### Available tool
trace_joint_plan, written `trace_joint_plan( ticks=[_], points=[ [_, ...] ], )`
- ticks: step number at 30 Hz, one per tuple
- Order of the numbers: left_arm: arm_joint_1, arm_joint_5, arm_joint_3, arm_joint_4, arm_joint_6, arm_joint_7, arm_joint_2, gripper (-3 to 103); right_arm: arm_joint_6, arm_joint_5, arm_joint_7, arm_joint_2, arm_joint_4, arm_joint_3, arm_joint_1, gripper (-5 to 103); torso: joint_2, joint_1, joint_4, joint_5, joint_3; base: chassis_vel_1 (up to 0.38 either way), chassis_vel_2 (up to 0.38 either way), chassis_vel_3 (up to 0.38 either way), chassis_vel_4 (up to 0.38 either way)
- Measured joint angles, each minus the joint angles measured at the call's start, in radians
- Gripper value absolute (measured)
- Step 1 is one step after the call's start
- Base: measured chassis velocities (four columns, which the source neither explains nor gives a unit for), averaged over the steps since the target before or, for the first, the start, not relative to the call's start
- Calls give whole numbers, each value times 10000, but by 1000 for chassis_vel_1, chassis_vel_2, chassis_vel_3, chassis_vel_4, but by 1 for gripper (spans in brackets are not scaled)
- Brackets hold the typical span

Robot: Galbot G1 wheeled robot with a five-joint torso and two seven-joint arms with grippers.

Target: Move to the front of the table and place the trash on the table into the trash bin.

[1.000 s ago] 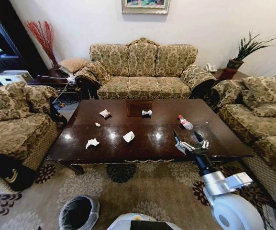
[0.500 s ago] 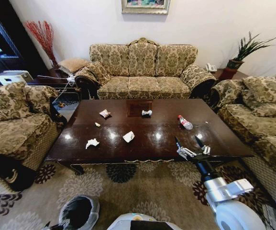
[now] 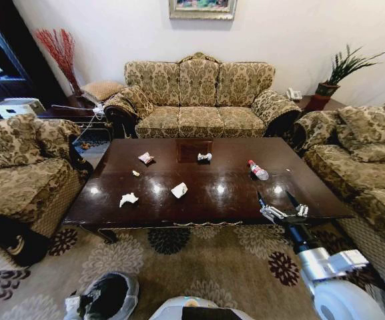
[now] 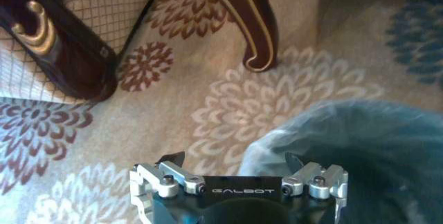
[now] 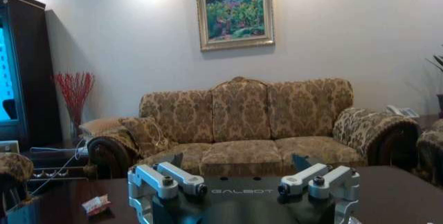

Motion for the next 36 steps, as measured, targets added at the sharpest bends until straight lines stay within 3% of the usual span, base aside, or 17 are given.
trace_joint_plan(
  ticks=[6,14,26,31,32,34,36],
  points=[
    [-456,53,39,1022,-134,41,269,99,58,24,-72,-34,-268,-58,113,100,0,0,0,-2,0,0,0,0,0],
    [-841,238,249,1440,141,249,304,99,58,97,15,-116,-474,161,127,100,0,0,0,-2,0,0,0,0,0],
    [-1617,796,359,2780,-461,482,444,98,0,157,50,-130,-476,453,-48,100,0,0,0,-2,-1,0,0,0,0],
    [-1920,903,407,3121,-488,543,415,90,-39,213,99,-136,-458,497,-139,100,0,0,-1,-1,0,0,0,0,0],
    [-2021,938,404,3224,-427,537,409,81,-44,263,100,-163,-415,601,-175,100,0,0,-1,-1,-1,0,0,0,0],
    [-2096,1005,395,3301,-337,511,395,81,-48,310,102,-184,-383,698,-199,100,0,-1,-1,-2,-1,0,0,0,0],
    [-2196,1093,384,3421,-207,490,372,70,-53,384,122,-205,-333,834,-233,100,0,0,-1,-2,-1,0,0,0,0]
  ],
)
